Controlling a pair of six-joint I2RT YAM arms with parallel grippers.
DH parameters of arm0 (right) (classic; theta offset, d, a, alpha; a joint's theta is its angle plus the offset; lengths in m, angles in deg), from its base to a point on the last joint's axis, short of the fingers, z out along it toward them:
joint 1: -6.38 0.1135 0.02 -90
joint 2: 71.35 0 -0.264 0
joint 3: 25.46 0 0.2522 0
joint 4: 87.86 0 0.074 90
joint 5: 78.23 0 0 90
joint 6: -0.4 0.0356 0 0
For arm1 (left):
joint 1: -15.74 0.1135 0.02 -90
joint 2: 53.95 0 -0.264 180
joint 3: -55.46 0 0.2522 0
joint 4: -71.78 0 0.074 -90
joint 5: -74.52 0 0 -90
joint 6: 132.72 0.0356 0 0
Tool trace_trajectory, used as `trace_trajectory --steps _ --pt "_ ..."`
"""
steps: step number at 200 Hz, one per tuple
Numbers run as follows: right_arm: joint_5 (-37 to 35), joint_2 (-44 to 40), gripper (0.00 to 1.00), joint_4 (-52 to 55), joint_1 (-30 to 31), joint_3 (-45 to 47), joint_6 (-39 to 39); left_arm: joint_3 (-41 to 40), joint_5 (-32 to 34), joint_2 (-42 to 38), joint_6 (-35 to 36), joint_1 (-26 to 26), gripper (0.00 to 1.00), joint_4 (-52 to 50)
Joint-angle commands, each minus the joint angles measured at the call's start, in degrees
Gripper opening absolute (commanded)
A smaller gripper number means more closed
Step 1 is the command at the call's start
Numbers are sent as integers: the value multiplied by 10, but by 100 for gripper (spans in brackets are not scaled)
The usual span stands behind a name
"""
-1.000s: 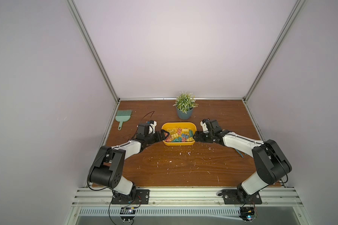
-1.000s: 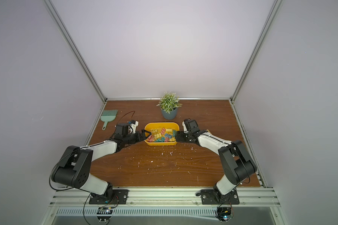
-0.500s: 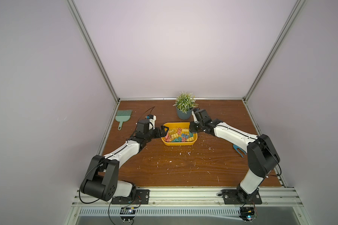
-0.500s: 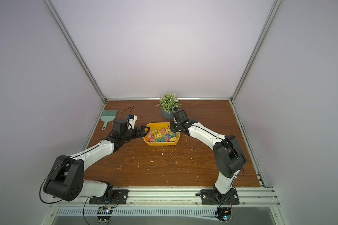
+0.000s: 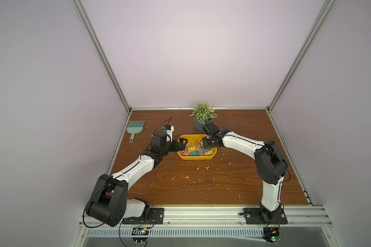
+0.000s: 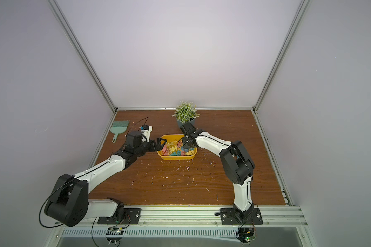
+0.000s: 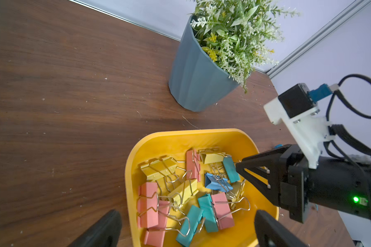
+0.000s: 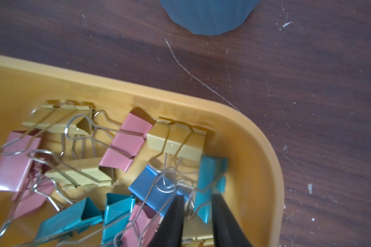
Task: Take out the binder clips from the storage box
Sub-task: Pick up the binder clip from the storage box.
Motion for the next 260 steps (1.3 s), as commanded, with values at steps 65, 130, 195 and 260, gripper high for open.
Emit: trace_trajectory --steps 65,130,195,260 --pt "-76 1 13 32 9 -30 -15 9 -5 36 7 -5 100 -11" --pt "-120 -8 4 51 26 -37 -44 19 -7 35 16 -5 100 -22" --pt "-162 -46 2 52 37 -16 -55 20 -17 29 23 -5 100 -22" --pt "-178 -82 2 36 38 7 -58 27 -21 23 29 -4 100 -22"
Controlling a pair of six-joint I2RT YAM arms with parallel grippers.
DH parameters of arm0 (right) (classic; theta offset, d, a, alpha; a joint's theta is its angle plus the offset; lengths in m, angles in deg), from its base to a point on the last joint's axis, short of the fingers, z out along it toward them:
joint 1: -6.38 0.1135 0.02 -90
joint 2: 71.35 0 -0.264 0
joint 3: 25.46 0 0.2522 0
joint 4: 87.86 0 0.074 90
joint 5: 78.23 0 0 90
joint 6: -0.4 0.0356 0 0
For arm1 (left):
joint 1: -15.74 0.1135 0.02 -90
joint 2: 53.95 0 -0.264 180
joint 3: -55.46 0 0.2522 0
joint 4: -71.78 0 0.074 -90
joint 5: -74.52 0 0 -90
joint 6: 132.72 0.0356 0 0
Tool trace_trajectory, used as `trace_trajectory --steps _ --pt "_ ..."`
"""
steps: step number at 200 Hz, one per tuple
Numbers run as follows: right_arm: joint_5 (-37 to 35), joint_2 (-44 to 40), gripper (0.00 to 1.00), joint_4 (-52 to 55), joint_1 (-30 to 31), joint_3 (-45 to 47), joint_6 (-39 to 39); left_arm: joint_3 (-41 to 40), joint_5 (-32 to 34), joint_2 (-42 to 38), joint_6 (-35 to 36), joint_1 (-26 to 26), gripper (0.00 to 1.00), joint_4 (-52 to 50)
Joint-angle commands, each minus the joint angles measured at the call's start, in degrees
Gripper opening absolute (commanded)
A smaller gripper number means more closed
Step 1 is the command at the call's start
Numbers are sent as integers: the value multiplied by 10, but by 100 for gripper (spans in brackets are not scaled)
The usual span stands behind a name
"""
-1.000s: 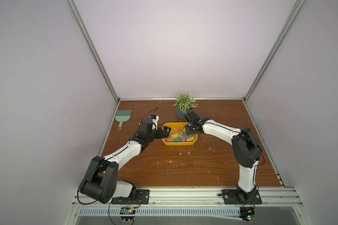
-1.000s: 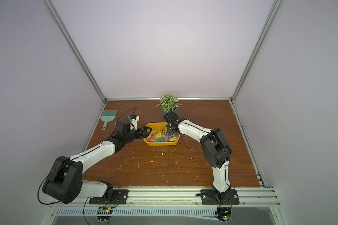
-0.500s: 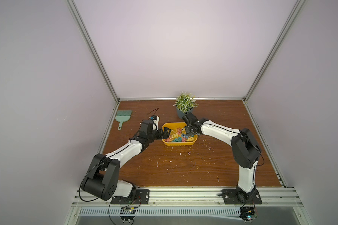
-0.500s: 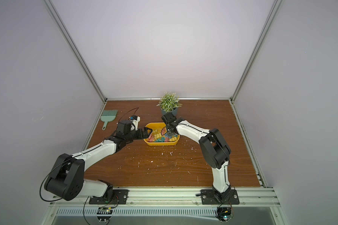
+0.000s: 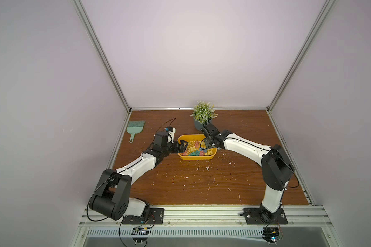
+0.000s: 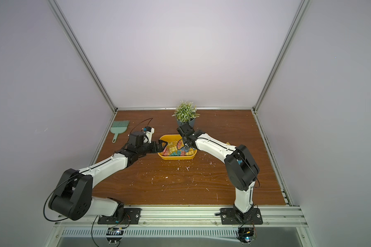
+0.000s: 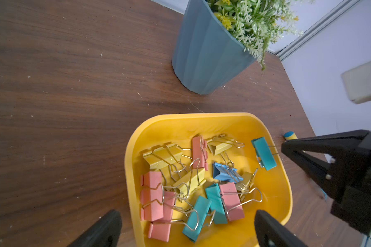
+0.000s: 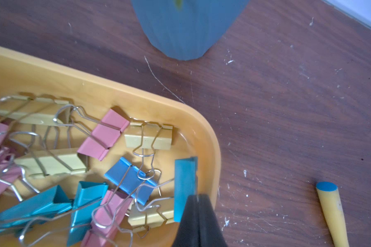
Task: Take out the binder clips from the storage box
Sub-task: Pick up the binder clip from the storage box.
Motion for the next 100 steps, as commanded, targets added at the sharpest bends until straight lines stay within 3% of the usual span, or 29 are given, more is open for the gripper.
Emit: trace_trajectory --steps 1,43,71,100 --pt "-29 -20 2 0 3 0 -4 20 -7 -13 13 -4 100 -5" --pt "-43 -82 0 -41 3 40 26 22 0 -30 9 -13 100 4" --pt "-53 -178 0 -140 -13 136 73 28 50 -49 10 -45 100 9" --pt "21 -252 0 -232 -88 250 177 45 91 -47 11 -91 100 21"
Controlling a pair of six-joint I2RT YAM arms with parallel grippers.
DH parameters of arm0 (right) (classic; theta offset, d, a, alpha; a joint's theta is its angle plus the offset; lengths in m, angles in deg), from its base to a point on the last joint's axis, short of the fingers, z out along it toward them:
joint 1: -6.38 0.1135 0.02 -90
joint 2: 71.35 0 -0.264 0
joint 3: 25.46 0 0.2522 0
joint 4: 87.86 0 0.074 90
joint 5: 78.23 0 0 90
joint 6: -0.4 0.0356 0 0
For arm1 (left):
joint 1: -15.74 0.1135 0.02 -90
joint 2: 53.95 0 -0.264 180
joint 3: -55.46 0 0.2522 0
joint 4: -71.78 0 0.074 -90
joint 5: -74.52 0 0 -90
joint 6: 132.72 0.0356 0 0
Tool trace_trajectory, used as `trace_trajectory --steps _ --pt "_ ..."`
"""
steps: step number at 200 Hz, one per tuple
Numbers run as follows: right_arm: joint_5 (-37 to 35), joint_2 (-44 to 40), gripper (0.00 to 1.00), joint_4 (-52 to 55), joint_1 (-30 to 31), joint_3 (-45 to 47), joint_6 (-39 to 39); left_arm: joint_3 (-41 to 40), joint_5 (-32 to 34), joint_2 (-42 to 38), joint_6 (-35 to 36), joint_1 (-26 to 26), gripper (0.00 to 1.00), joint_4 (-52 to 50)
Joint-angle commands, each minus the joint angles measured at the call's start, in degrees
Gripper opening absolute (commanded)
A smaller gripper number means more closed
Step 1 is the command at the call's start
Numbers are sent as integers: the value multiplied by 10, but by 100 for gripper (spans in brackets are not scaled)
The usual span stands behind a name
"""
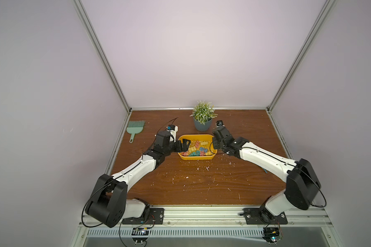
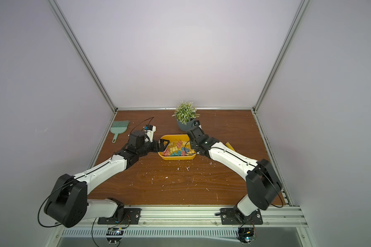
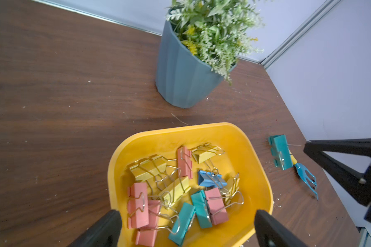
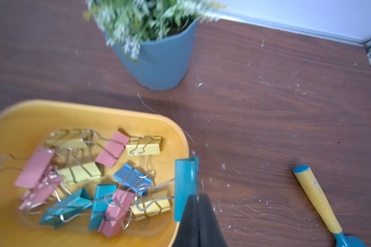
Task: Take out the binder clips from the storage box
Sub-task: Pick up the binder clip from the storage box, then place the binder clip at the center of the board.
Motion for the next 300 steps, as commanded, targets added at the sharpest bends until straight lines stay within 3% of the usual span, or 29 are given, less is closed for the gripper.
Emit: trace_trajectory --steps 1,43,107,141,184,225,242,300 --pt "41 -51 0 -103 -59 66 103 25 47 -7 8 -37 100 21" --pt "140 -36 0 -176 -128 138 235 58 62 26 13 -69 100 12" --pt "154 33 0 -240 -140 172 401 51 44 29 -8 -74 100 24" --pt "171 87 0 -264 -141 156 451 44 46 21 -6 -74 100 21" --pt "137 122 0 -270 -138 146 509 43 50 18 0 -74 100 10" --pt "117 121 3 -249 -122 160 510 45 53 18 5 -74 100 5" --pt "137 102 17 -248 -121 181 479 46 54 18 8 -74 100 4" --pt "228 -6 39 -185 -126 238 330 48 57 19 20 -74 100 4"
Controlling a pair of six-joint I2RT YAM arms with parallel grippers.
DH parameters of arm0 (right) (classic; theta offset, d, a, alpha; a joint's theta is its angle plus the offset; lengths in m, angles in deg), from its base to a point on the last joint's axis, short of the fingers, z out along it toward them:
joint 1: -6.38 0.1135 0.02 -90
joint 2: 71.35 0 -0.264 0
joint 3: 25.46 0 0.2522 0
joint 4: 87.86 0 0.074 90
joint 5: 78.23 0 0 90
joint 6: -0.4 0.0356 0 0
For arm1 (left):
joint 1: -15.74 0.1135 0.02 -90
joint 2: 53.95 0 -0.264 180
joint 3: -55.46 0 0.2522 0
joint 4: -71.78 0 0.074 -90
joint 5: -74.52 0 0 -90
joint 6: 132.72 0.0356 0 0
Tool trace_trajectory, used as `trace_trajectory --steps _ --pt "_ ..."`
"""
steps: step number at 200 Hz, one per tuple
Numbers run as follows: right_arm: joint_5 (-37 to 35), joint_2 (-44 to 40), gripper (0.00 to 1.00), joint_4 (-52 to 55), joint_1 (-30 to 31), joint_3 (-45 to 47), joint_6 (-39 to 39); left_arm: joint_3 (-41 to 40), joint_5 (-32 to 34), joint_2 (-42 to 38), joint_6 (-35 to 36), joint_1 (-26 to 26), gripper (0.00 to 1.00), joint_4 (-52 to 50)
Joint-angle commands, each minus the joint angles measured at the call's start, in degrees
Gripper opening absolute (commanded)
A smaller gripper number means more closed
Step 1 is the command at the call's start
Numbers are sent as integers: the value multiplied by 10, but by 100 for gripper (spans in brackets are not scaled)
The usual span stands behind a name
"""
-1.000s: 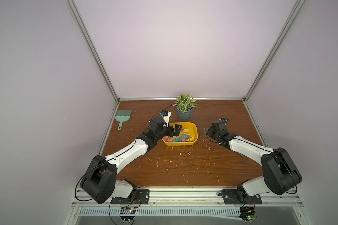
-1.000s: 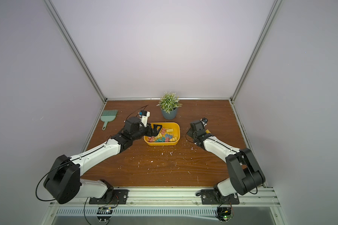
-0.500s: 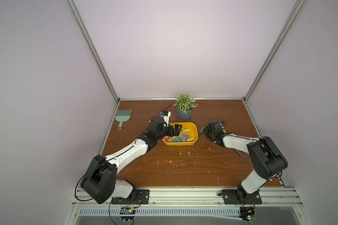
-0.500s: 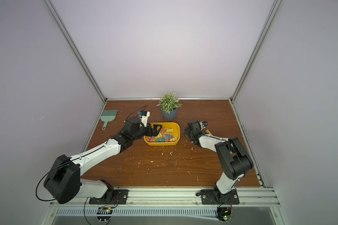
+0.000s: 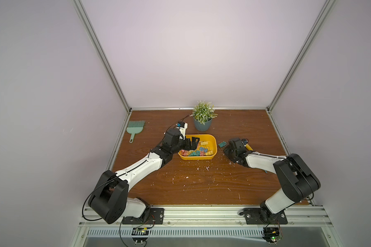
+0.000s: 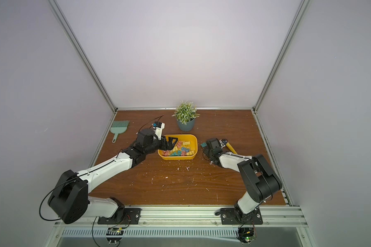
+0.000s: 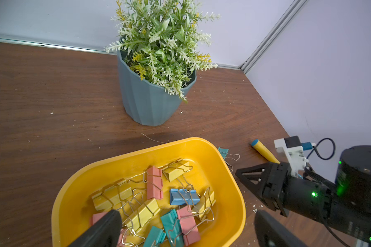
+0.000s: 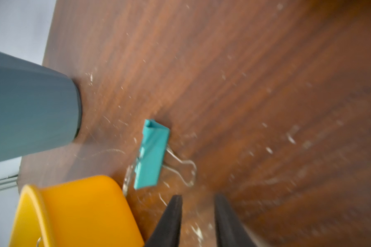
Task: Take out the binder clips from the storage box
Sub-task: Place the binder clip at the center of the board.
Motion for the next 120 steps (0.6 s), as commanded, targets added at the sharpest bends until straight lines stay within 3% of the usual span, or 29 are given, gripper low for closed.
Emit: trace_trajectory --steps 1,31,68,120 --pt "41 -60 39 43 -2 8 -90 -2 10 -10 15 -6 100 -3" --pt "46 -102 43 70 -20 -8 -168 2 5 -6 14 -6 100 0" --pt "175 -24 46 107 -61 -109 -242 3 -4 1 13 -6 100 4" --pt "222 65 44 88 -94 -159 -222 19 -30 15 14 -7 100 -13"
